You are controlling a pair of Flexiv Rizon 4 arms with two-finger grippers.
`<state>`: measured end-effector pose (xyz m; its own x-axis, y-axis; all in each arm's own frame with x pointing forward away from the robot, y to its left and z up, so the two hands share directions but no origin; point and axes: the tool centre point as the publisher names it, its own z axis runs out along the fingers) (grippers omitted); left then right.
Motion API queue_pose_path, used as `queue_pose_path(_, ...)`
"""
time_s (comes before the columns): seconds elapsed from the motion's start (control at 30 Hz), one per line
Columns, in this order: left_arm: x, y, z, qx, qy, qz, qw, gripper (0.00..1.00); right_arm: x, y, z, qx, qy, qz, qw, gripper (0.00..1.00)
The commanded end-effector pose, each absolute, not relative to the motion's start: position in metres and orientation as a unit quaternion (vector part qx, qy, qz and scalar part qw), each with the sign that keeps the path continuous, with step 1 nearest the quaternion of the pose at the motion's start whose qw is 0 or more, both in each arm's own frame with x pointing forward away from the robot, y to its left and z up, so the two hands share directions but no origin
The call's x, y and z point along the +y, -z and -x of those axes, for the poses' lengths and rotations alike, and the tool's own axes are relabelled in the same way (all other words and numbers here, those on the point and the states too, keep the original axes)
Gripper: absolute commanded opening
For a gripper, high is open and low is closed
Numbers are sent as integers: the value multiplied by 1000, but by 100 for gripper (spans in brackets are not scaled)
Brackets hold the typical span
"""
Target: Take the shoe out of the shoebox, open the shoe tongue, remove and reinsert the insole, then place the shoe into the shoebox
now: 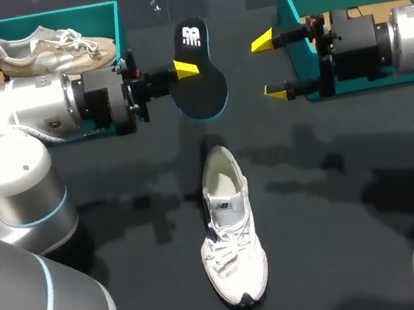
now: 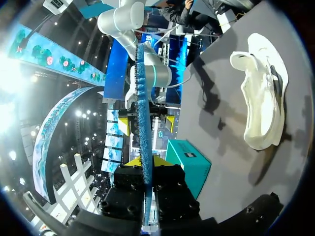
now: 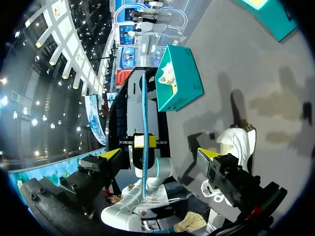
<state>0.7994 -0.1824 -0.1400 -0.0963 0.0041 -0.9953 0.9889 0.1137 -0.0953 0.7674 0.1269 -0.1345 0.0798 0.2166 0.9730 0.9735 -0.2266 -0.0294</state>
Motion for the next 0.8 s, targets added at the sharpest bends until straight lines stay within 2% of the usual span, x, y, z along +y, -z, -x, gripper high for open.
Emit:
queue_pose_path(0.03,-200,141,-811,547,486,-457,505,0,134,133,-772,-489,473,617,394,100)
queue_pose_path(0.13,-205,142,-813,543,477,-465,511,0,138,132,-770,-498,474,610,396,100)
queue_pose_path(0.17,-207,142,-813,541,476,-467,512,0,139,132,-770,-499,473,608,396,87)
queue_pose_path(0.2,-208,142,-813,540,476,-468,512,0,141,133,-770,-502,471,607,398,80)
queue_pose_path(0.3,-210,142,-815,538,476,-471,512,0,146,135,-769,-510,468,599,402,71)
queue_pose_path(0.37,-212,142,-815,536,475,-473,513,0,148,137,-769,-514,471,593,403,54)
queue_pose_path(0.4,-213,142,-816,536,475,-473,513,0,149,137,-769,-515,472,591,404,49)
queue_pose_path(0.5,-215,142,-818,535,473,-476,513,0,154,139,-769,-520,474,583,407,50)
queue_pose_path(0.67,-219,142,-820,534,471,-481,512,0,159,140,-768,-526,470,577,412,56)
queue_pose_path(0.73,-220,143,-820,534,470,-484,510,0,161,140,-767,-527,469,575,414,65)
queue_pose_path(0.8,-221,143,-820,533,470,-486,509,0,163,141,-766,-528,469,574,416,69)
